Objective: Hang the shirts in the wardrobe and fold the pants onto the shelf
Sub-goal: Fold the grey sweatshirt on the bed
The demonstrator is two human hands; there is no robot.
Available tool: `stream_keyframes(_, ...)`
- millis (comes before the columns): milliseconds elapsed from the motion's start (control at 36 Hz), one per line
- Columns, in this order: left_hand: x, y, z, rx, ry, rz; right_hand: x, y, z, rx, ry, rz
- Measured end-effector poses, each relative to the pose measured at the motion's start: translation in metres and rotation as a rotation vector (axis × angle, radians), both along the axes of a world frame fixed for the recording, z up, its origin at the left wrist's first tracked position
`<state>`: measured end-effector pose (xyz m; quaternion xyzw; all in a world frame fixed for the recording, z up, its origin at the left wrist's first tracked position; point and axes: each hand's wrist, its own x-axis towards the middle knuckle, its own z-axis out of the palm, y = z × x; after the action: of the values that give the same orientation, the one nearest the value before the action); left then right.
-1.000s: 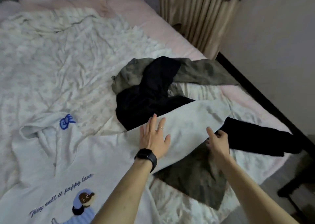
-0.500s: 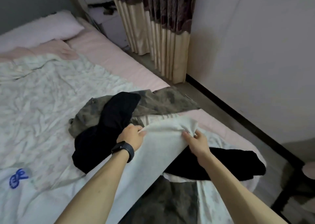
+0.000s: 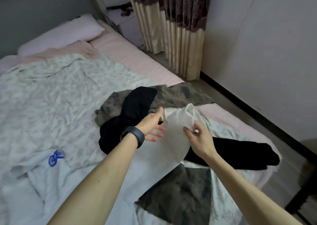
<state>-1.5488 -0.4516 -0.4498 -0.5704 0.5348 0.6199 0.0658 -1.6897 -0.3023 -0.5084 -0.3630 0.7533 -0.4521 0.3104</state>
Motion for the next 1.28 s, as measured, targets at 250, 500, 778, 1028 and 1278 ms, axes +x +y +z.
stream_keyframes(250, 0.151, 0.012, 0.065, 0.202, -0.2, -0.143, 0.139, 0.031, 0.047, 0.046, 0.373, 0.66)
stream_keyframes(500, 0.398, 0.128, 0.025, -0.006, -0.19, 0.208, 0.333, 0.096, 0.026, 0.108, 0.551, 0.823)
stream_keyframes(778, 0.628, 0.276, -0.059, -0.116, -0.315, 0.533, 0.467, 0.188, -0.059, 0.552, 0.657, 0.984)
stream_keyframes(1028, 0.674, 0.335, -0.117, -0.188, -0.236, 0.905, 0.501, 0.2, -0.091, 0.75, 0.533, 0.809)
stream_keyframes(1278, 0.692, 0.353, -0.126, -0.066, -0.04, 1.034, 0.573, 0.183, -0.085, 0.776, -0.58, 0.162)
